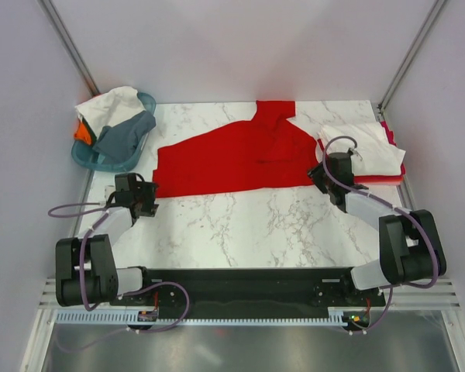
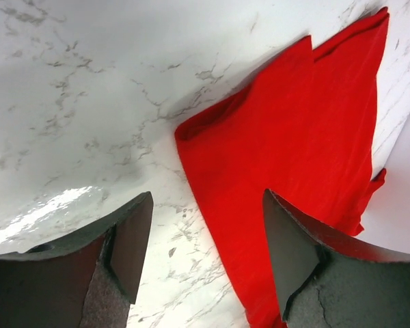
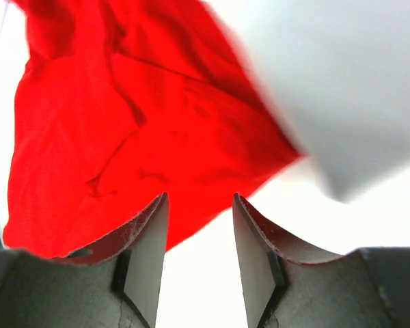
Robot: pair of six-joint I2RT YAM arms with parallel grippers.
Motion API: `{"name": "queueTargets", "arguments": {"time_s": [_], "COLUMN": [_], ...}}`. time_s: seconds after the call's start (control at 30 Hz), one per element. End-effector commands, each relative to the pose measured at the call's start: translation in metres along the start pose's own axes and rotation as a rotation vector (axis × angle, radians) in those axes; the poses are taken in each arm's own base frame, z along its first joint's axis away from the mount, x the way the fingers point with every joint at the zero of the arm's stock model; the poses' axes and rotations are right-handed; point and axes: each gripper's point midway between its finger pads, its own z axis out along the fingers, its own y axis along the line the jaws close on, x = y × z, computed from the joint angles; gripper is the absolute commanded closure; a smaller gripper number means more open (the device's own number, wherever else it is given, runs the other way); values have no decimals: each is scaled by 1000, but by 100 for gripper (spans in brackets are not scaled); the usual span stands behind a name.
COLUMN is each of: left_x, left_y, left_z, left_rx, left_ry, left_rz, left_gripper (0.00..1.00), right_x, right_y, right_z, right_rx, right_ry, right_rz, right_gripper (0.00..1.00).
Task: Fold and stack the t-shirts
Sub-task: Fold the tshirt
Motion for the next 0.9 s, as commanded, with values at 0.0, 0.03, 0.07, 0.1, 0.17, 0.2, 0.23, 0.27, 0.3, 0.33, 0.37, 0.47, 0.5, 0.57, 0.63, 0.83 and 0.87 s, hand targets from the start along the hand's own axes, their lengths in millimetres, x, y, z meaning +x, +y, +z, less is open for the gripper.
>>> {"name": "queueTargets", "arguments": {"time_s": [0.0, 0.03, 0.07, 0.1, 0.17, 0.2, 0.23, 0.27, 0.3, 0.33, 0.37, 0.47, 0.5, 0.57, 0.63, 0.83, 0.87], "left_x": [-1, -1, -1, -1, -2, -3, -2, -3, -3, -3, -4, -5, -5, -5, -4, -5, -5], "left_y": [-5, -3, 0, 1, 4, 5, 6, 6, 6, 6, 7, 8, 9, 11, 13, 15, 14], "left_z": [-5, -5, -5, -5, -6, -6, -5, -5, -5, -5, -4, -2, -2, 0, 1, 9, 10], "left_rx": [66, 67, 65, 64, 62, 61, 56, 57, 59, 57, 52, 47, 45, 36, 29, 31, 33], "left_ry": [-9, -11, -14, -17, -28, -32, -30, -32, -34, -35, -37, -45, -45, -44, -41, -49, -49], "left_rz": [33, 33, 33, 31, 29, 31, 31, 32, 31, 31, 31, 29, 29, 28, 28, 30, 31], "left_gripper": [28, 29, 30, 30, 30, 30, 31, 31, 31, 32, 32, 32, 32, 32, 33, 35, 36], "right_x": [-11, -8, -8, -7, -4, -2, -1, 1, 0, 0, -3, -6, -6, -8, -7, -9, -7], "right_y": [-7, -12, -16, -18, -27, -29, -33, -38, -40, -43, -46, -50, -51, -50, -50, -51, -54], "right_z": [1, 3, 6, 8, 14, 16, 19, 20, 21, 23, 25, 30, 32, 35, 35, 14, 11], "right_rx": [-25, -11, -8, -2, 35, 40, 54, 65, 70, 78, 92, 111, 119, 121, 127, 109, 111], "right_ry": [-117, -119, -129, -130, -135, -130, -136, -140, -151, -158, -175, -199, -201, -210, -203, -241, -243], "right_rz": [134, 144, 160, 164, 165, 165, 165, 167, 173, 178, 177, 178, 178, 177, 166, 168, 165], "right_gripper": [50, 50, 51, 51, 51, 50, 50, 50, 50, 50, 50, 53, 56, 75, 88, 100, 100]}}
